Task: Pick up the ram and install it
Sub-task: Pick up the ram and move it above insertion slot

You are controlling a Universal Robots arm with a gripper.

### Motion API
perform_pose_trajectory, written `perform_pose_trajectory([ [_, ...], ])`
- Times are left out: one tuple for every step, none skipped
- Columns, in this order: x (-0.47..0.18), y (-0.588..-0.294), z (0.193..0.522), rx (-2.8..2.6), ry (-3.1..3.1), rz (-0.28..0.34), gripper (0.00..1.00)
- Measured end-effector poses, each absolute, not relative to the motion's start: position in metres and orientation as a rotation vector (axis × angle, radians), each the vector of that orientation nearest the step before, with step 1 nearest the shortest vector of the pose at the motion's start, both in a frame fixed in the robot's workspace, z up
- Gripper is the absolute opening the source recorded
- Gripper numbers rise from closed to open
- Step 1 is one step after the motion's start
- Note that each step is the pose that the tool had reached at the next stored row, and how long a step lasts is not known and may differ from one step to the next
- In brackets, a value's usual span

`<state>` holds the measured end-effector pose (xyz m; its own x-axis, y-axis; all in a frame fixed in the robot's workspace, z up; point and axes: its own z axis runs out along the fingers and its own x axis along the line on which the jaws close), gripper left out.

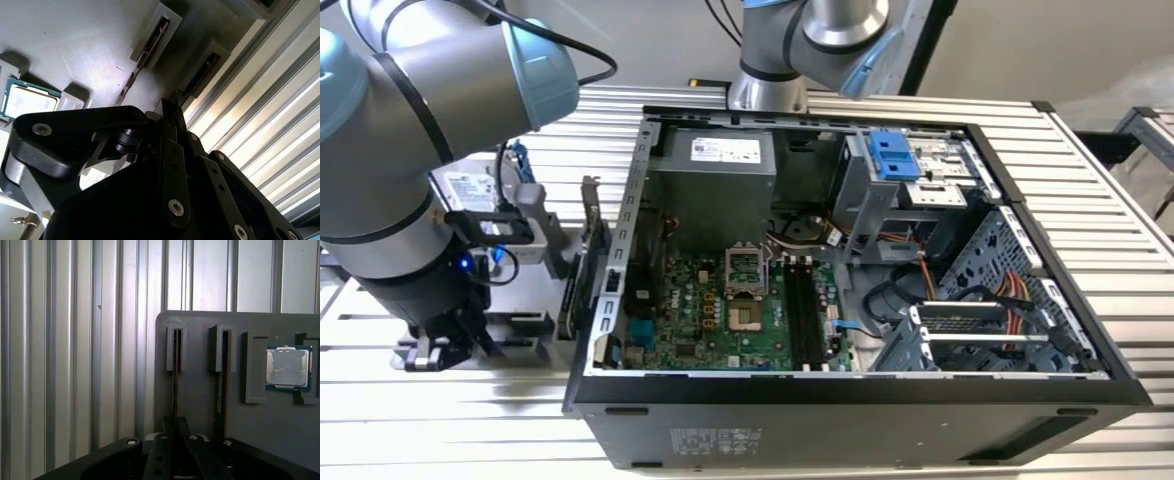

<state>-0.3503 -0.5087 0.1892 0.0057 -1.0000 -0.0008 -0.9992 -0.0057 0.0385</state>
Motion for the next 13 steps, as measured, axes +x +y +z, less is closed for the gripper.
perform_pose_trajectory([
  [-0.3503, -0.5086, 0.1892, 2.209, -2.196, -0.043, 0.00],
  [-0.3503, -0.5086, 0.1892, 2.209, -2.196, -0.043, 0.00],
  [-0.3503, -0.5087, 0.1892, 2.209, -2.196, -0.043, 0.00],
  [-0.3504, -0.5087, 0.1893, 2.209, -2.196, -0.043, 0.00],
  [-0.3504, -0.5087, 0.1893, 2.208, -2.196, -0.043, 0.00],
  [-0.3504, -0.5087, 0.1893, 2.209, -2.196, -0.043, 0.00],
  [-0.3504, -0.5087, 0.1893, 2.208, -2.196, -0.043, 0.00],
  [-0.3504, -0.5086, 0.1894, 2.208, -2.196, -0.043, 0.00],
  [-0.3504, -0.5086, 0.1894, 2.208, -2.196, -0.043, 0.00],
  [-0.3504, -0.5086, 0.1894, 2.209, -2.196, -0.043, 0.00],
  [-0.3503, -0.5086, 0.1893, 2.209, -2.196, -0.043, 0.00],
  [-0.3503, -0.5087, 0.1894, 2.209, -2.196, -0.043, 0.00],
  [-0.3503, -0.5086, 0.1894, 2.209, -2.196, -0.043, 0.00],
])
